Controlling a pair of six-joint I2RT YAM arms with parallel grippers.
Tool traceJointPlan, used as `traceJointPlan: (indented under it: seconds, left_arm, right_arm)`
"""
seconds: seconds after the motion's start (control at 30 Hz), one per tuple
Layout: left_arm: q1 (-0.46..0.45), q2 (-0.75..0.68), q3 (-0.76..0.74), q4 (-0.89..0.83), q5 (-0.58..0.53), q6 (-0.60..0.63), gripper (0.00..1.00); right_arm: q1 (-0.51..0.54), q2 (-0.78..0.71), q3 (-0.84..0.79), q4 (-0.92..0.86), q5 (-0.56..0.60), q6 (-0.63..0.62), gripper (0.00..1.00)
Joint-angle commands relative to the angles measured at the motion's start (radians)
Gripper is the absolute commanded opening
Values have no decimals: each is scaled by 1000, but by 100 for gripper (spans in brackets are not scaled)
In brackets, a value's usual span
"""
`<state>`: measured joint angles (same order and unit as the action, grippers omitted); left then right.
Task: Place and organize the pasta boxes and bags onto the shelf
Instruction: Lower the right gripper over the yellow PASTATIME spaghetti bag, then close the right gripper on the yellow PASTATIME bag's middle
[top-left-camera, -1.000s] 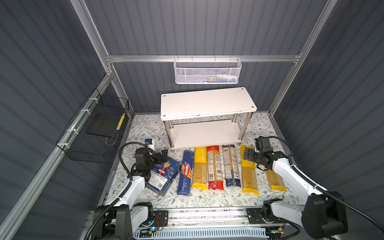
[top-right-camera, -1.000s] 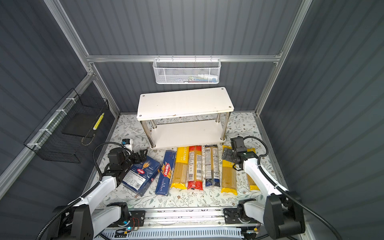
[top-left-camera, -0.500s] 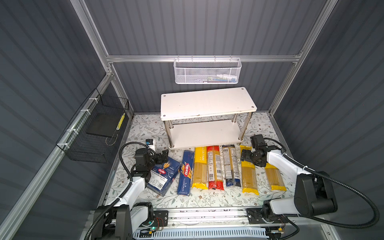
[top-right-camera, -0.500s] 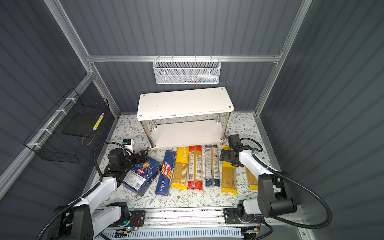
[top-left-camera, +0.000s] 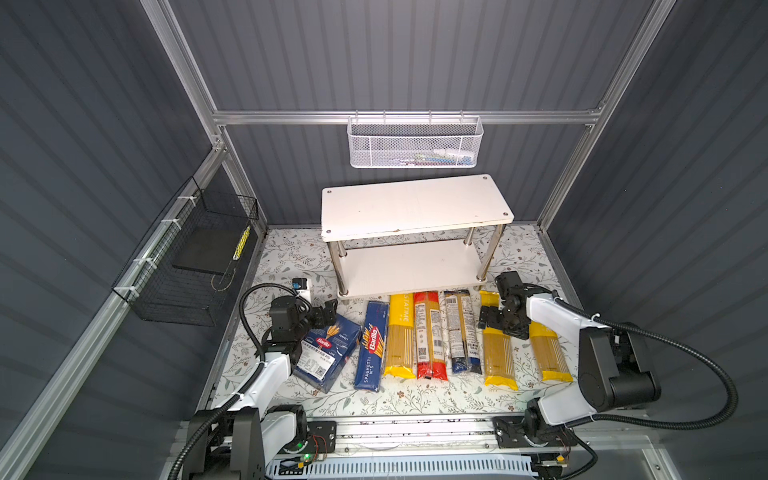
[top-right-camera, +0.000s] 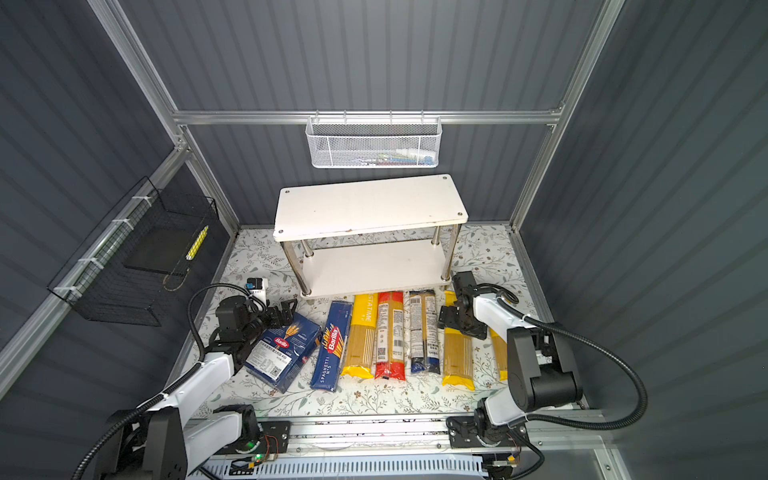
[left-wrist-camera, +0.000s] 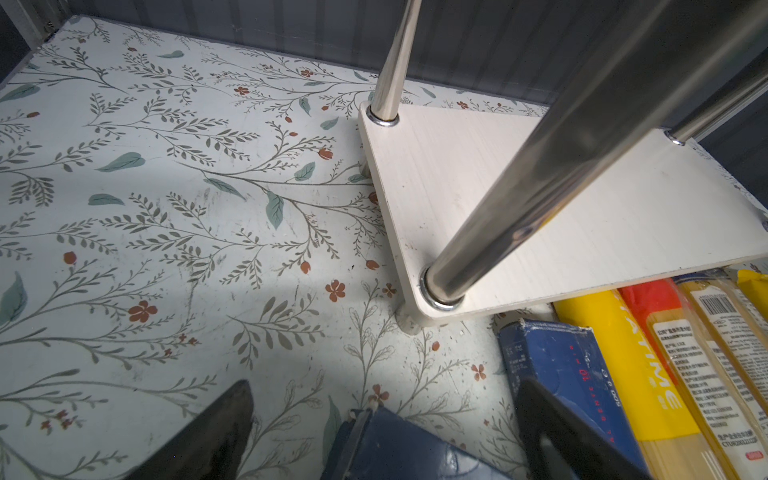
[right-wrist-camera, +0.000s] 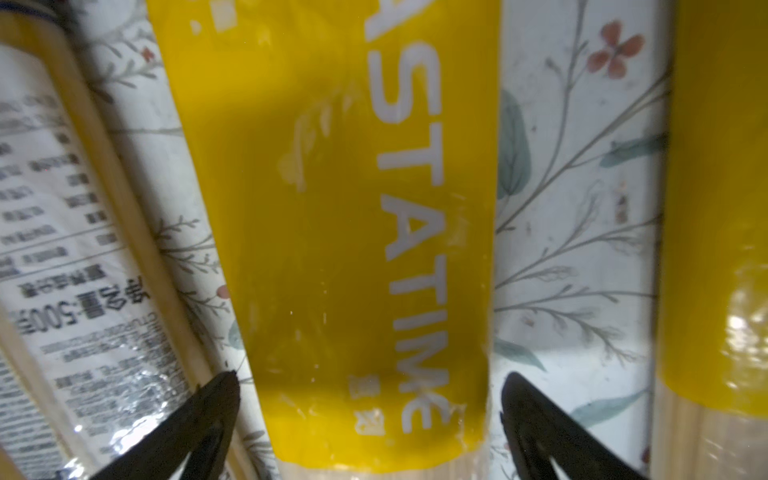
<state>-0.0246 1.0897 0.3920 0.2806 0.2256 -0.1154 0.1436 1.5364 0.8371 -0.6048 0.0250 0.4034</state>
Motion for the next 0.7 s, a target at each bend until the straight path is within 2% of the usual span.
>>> traceJointPlan:
  seconds: [0.0, 0.17, 0.27, 0.67]
  left_arm:
    - [-3, 7, 33, -17, 12, 26, 99]
    - [-3, 4, 34, -18, 15, 28, 99]
    - [-4, 10, 38, -21, 16, 29, 99]
    - [-4, 32, 51, -29, 30, 34, 99]
  right_arm:
    - [-5, 32, 15, -48, -19, -4, 99]
    - [-6, 68, 38, -54, -25, -12, 98]
    - [-6, 85, 51, -60, -29, -27, 91]
    - [-7, 82, 42, -77, 2, -43, 86]
